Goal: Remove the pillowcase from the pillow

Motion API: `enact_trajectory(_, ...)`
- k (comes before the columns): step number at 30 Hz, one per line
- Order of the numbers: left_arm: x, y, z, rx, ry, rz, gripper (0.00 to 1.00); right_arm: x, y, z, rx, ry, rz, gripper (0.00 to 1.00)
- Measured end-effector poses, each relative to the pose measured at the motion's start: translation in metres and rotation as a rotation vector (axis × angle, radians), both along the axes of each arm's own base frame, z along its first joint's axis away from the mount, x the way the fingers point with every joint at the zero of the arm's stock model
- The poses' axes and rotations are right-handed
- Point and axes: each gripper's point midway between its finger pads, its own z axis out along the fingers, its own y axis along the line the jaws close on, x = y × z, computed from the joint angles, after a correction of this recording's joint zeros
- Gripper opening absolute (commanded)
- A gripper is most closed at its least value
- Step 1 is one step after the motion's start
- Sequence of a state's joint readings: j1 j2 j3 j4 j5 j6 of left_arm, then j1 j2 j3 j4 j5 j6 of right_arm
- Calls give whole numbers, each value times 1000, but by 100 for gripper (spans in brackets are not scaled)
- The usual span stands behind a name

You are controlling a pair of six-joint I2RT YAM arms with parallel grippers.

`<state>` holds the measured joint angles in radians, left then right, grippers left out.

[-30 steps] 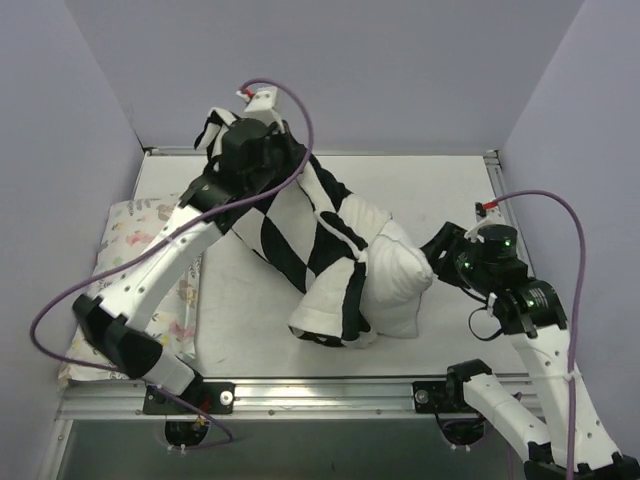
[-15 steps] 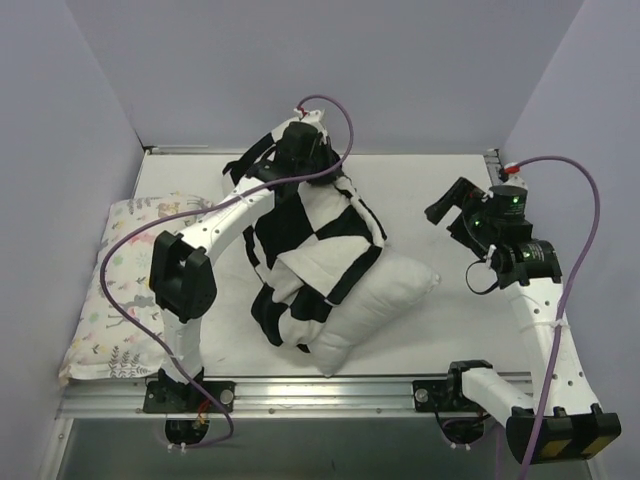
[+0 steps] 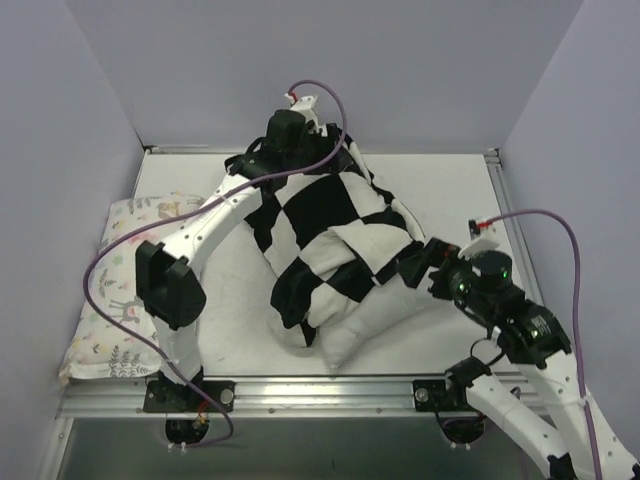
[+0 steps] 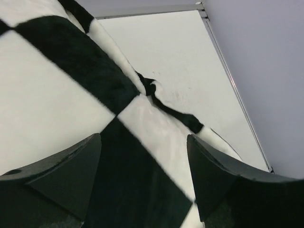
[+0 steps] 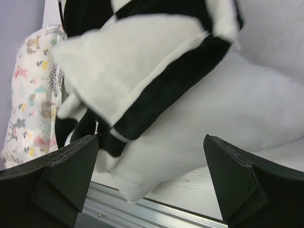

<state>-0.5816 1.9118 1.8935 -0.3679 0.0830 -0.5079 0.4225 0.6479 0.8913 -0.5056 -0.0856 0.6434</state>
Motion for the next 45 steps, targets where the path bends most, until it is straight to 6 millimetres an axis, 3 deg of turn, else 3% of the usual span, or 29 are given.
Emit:
enact_trajectory(3, -16, 12, 30, -6, -53, -9, 83, -19, 6, -10, -6, -11, 39, 100)
enact_trajectory(5, -38, 26, 41, -4, -71, -18, 83, -26, 8, -17, -5, -6, 51, 100)
enact_trajectory(9, -87, 50, 43, -5, -79, -49, 84, -36, 16, -49, -24, 55, 76, 100)
enact_trajectory(12, -129, 53, 15, 27, -39, -104, 84, -45, 21, -81, -56, 120, 105, 100)
enact_trajectory(18, -210, 21, -70, 119, 81, -304, 86, -53, 36, -113, -74, 171, 144, 100)
enact_trajectory(22, -236, 13, -105, 154, 122, -370, 88, -50, 50, -132, -72, 179, 148, 100)
enact_trajectory(26, -240, 6, -113, 128, 113, -381, 87, -42, 55, -150, -66, 171, 114, 100)
enact_trajectory(28, -238, 3, -115, 112, 107, -378, 77, -36, 56, -153, -56, 157, 88, 97)
enact_trajectory(30, -236, 0, -117, 102, 107, -372, 60, -30, 56, -153, -53, 140, 62, 87)
enact_trajectory(31, -234, -2, -118, 98, 108, -367, 35, -27, 55, -153, -56, 131, 50, 58)
enact_trajectory(32, -231, -3, -120, 95, 111, -357, 25, -24, 54, -153, -64, 119, 39, 35)
enact_trajectory(34, -228, -5, -126, 103, 120, -342, 4, -19, 52, -153, -82, 105, 18, 0)
enact_trajectory(37, -216, -6, -129, 128, 125, -295, 0, -10, 49, -144, -114, 90, -24, 0)
enact_trajectory(40, -196, -3, -116, 122, 120, -229, 0, -3, 40, -129, -161, 65, -65, 0)
enact_trajectory(42, -172, 8, -103, 101, 109, -149, 0, 0, 32, -115, -182, 40, -97, 0)
enact_trajectory(45, -127, 42, -83, 76, 85, 14, 0, 4, 15, -96, -198, 11, -147, 0)
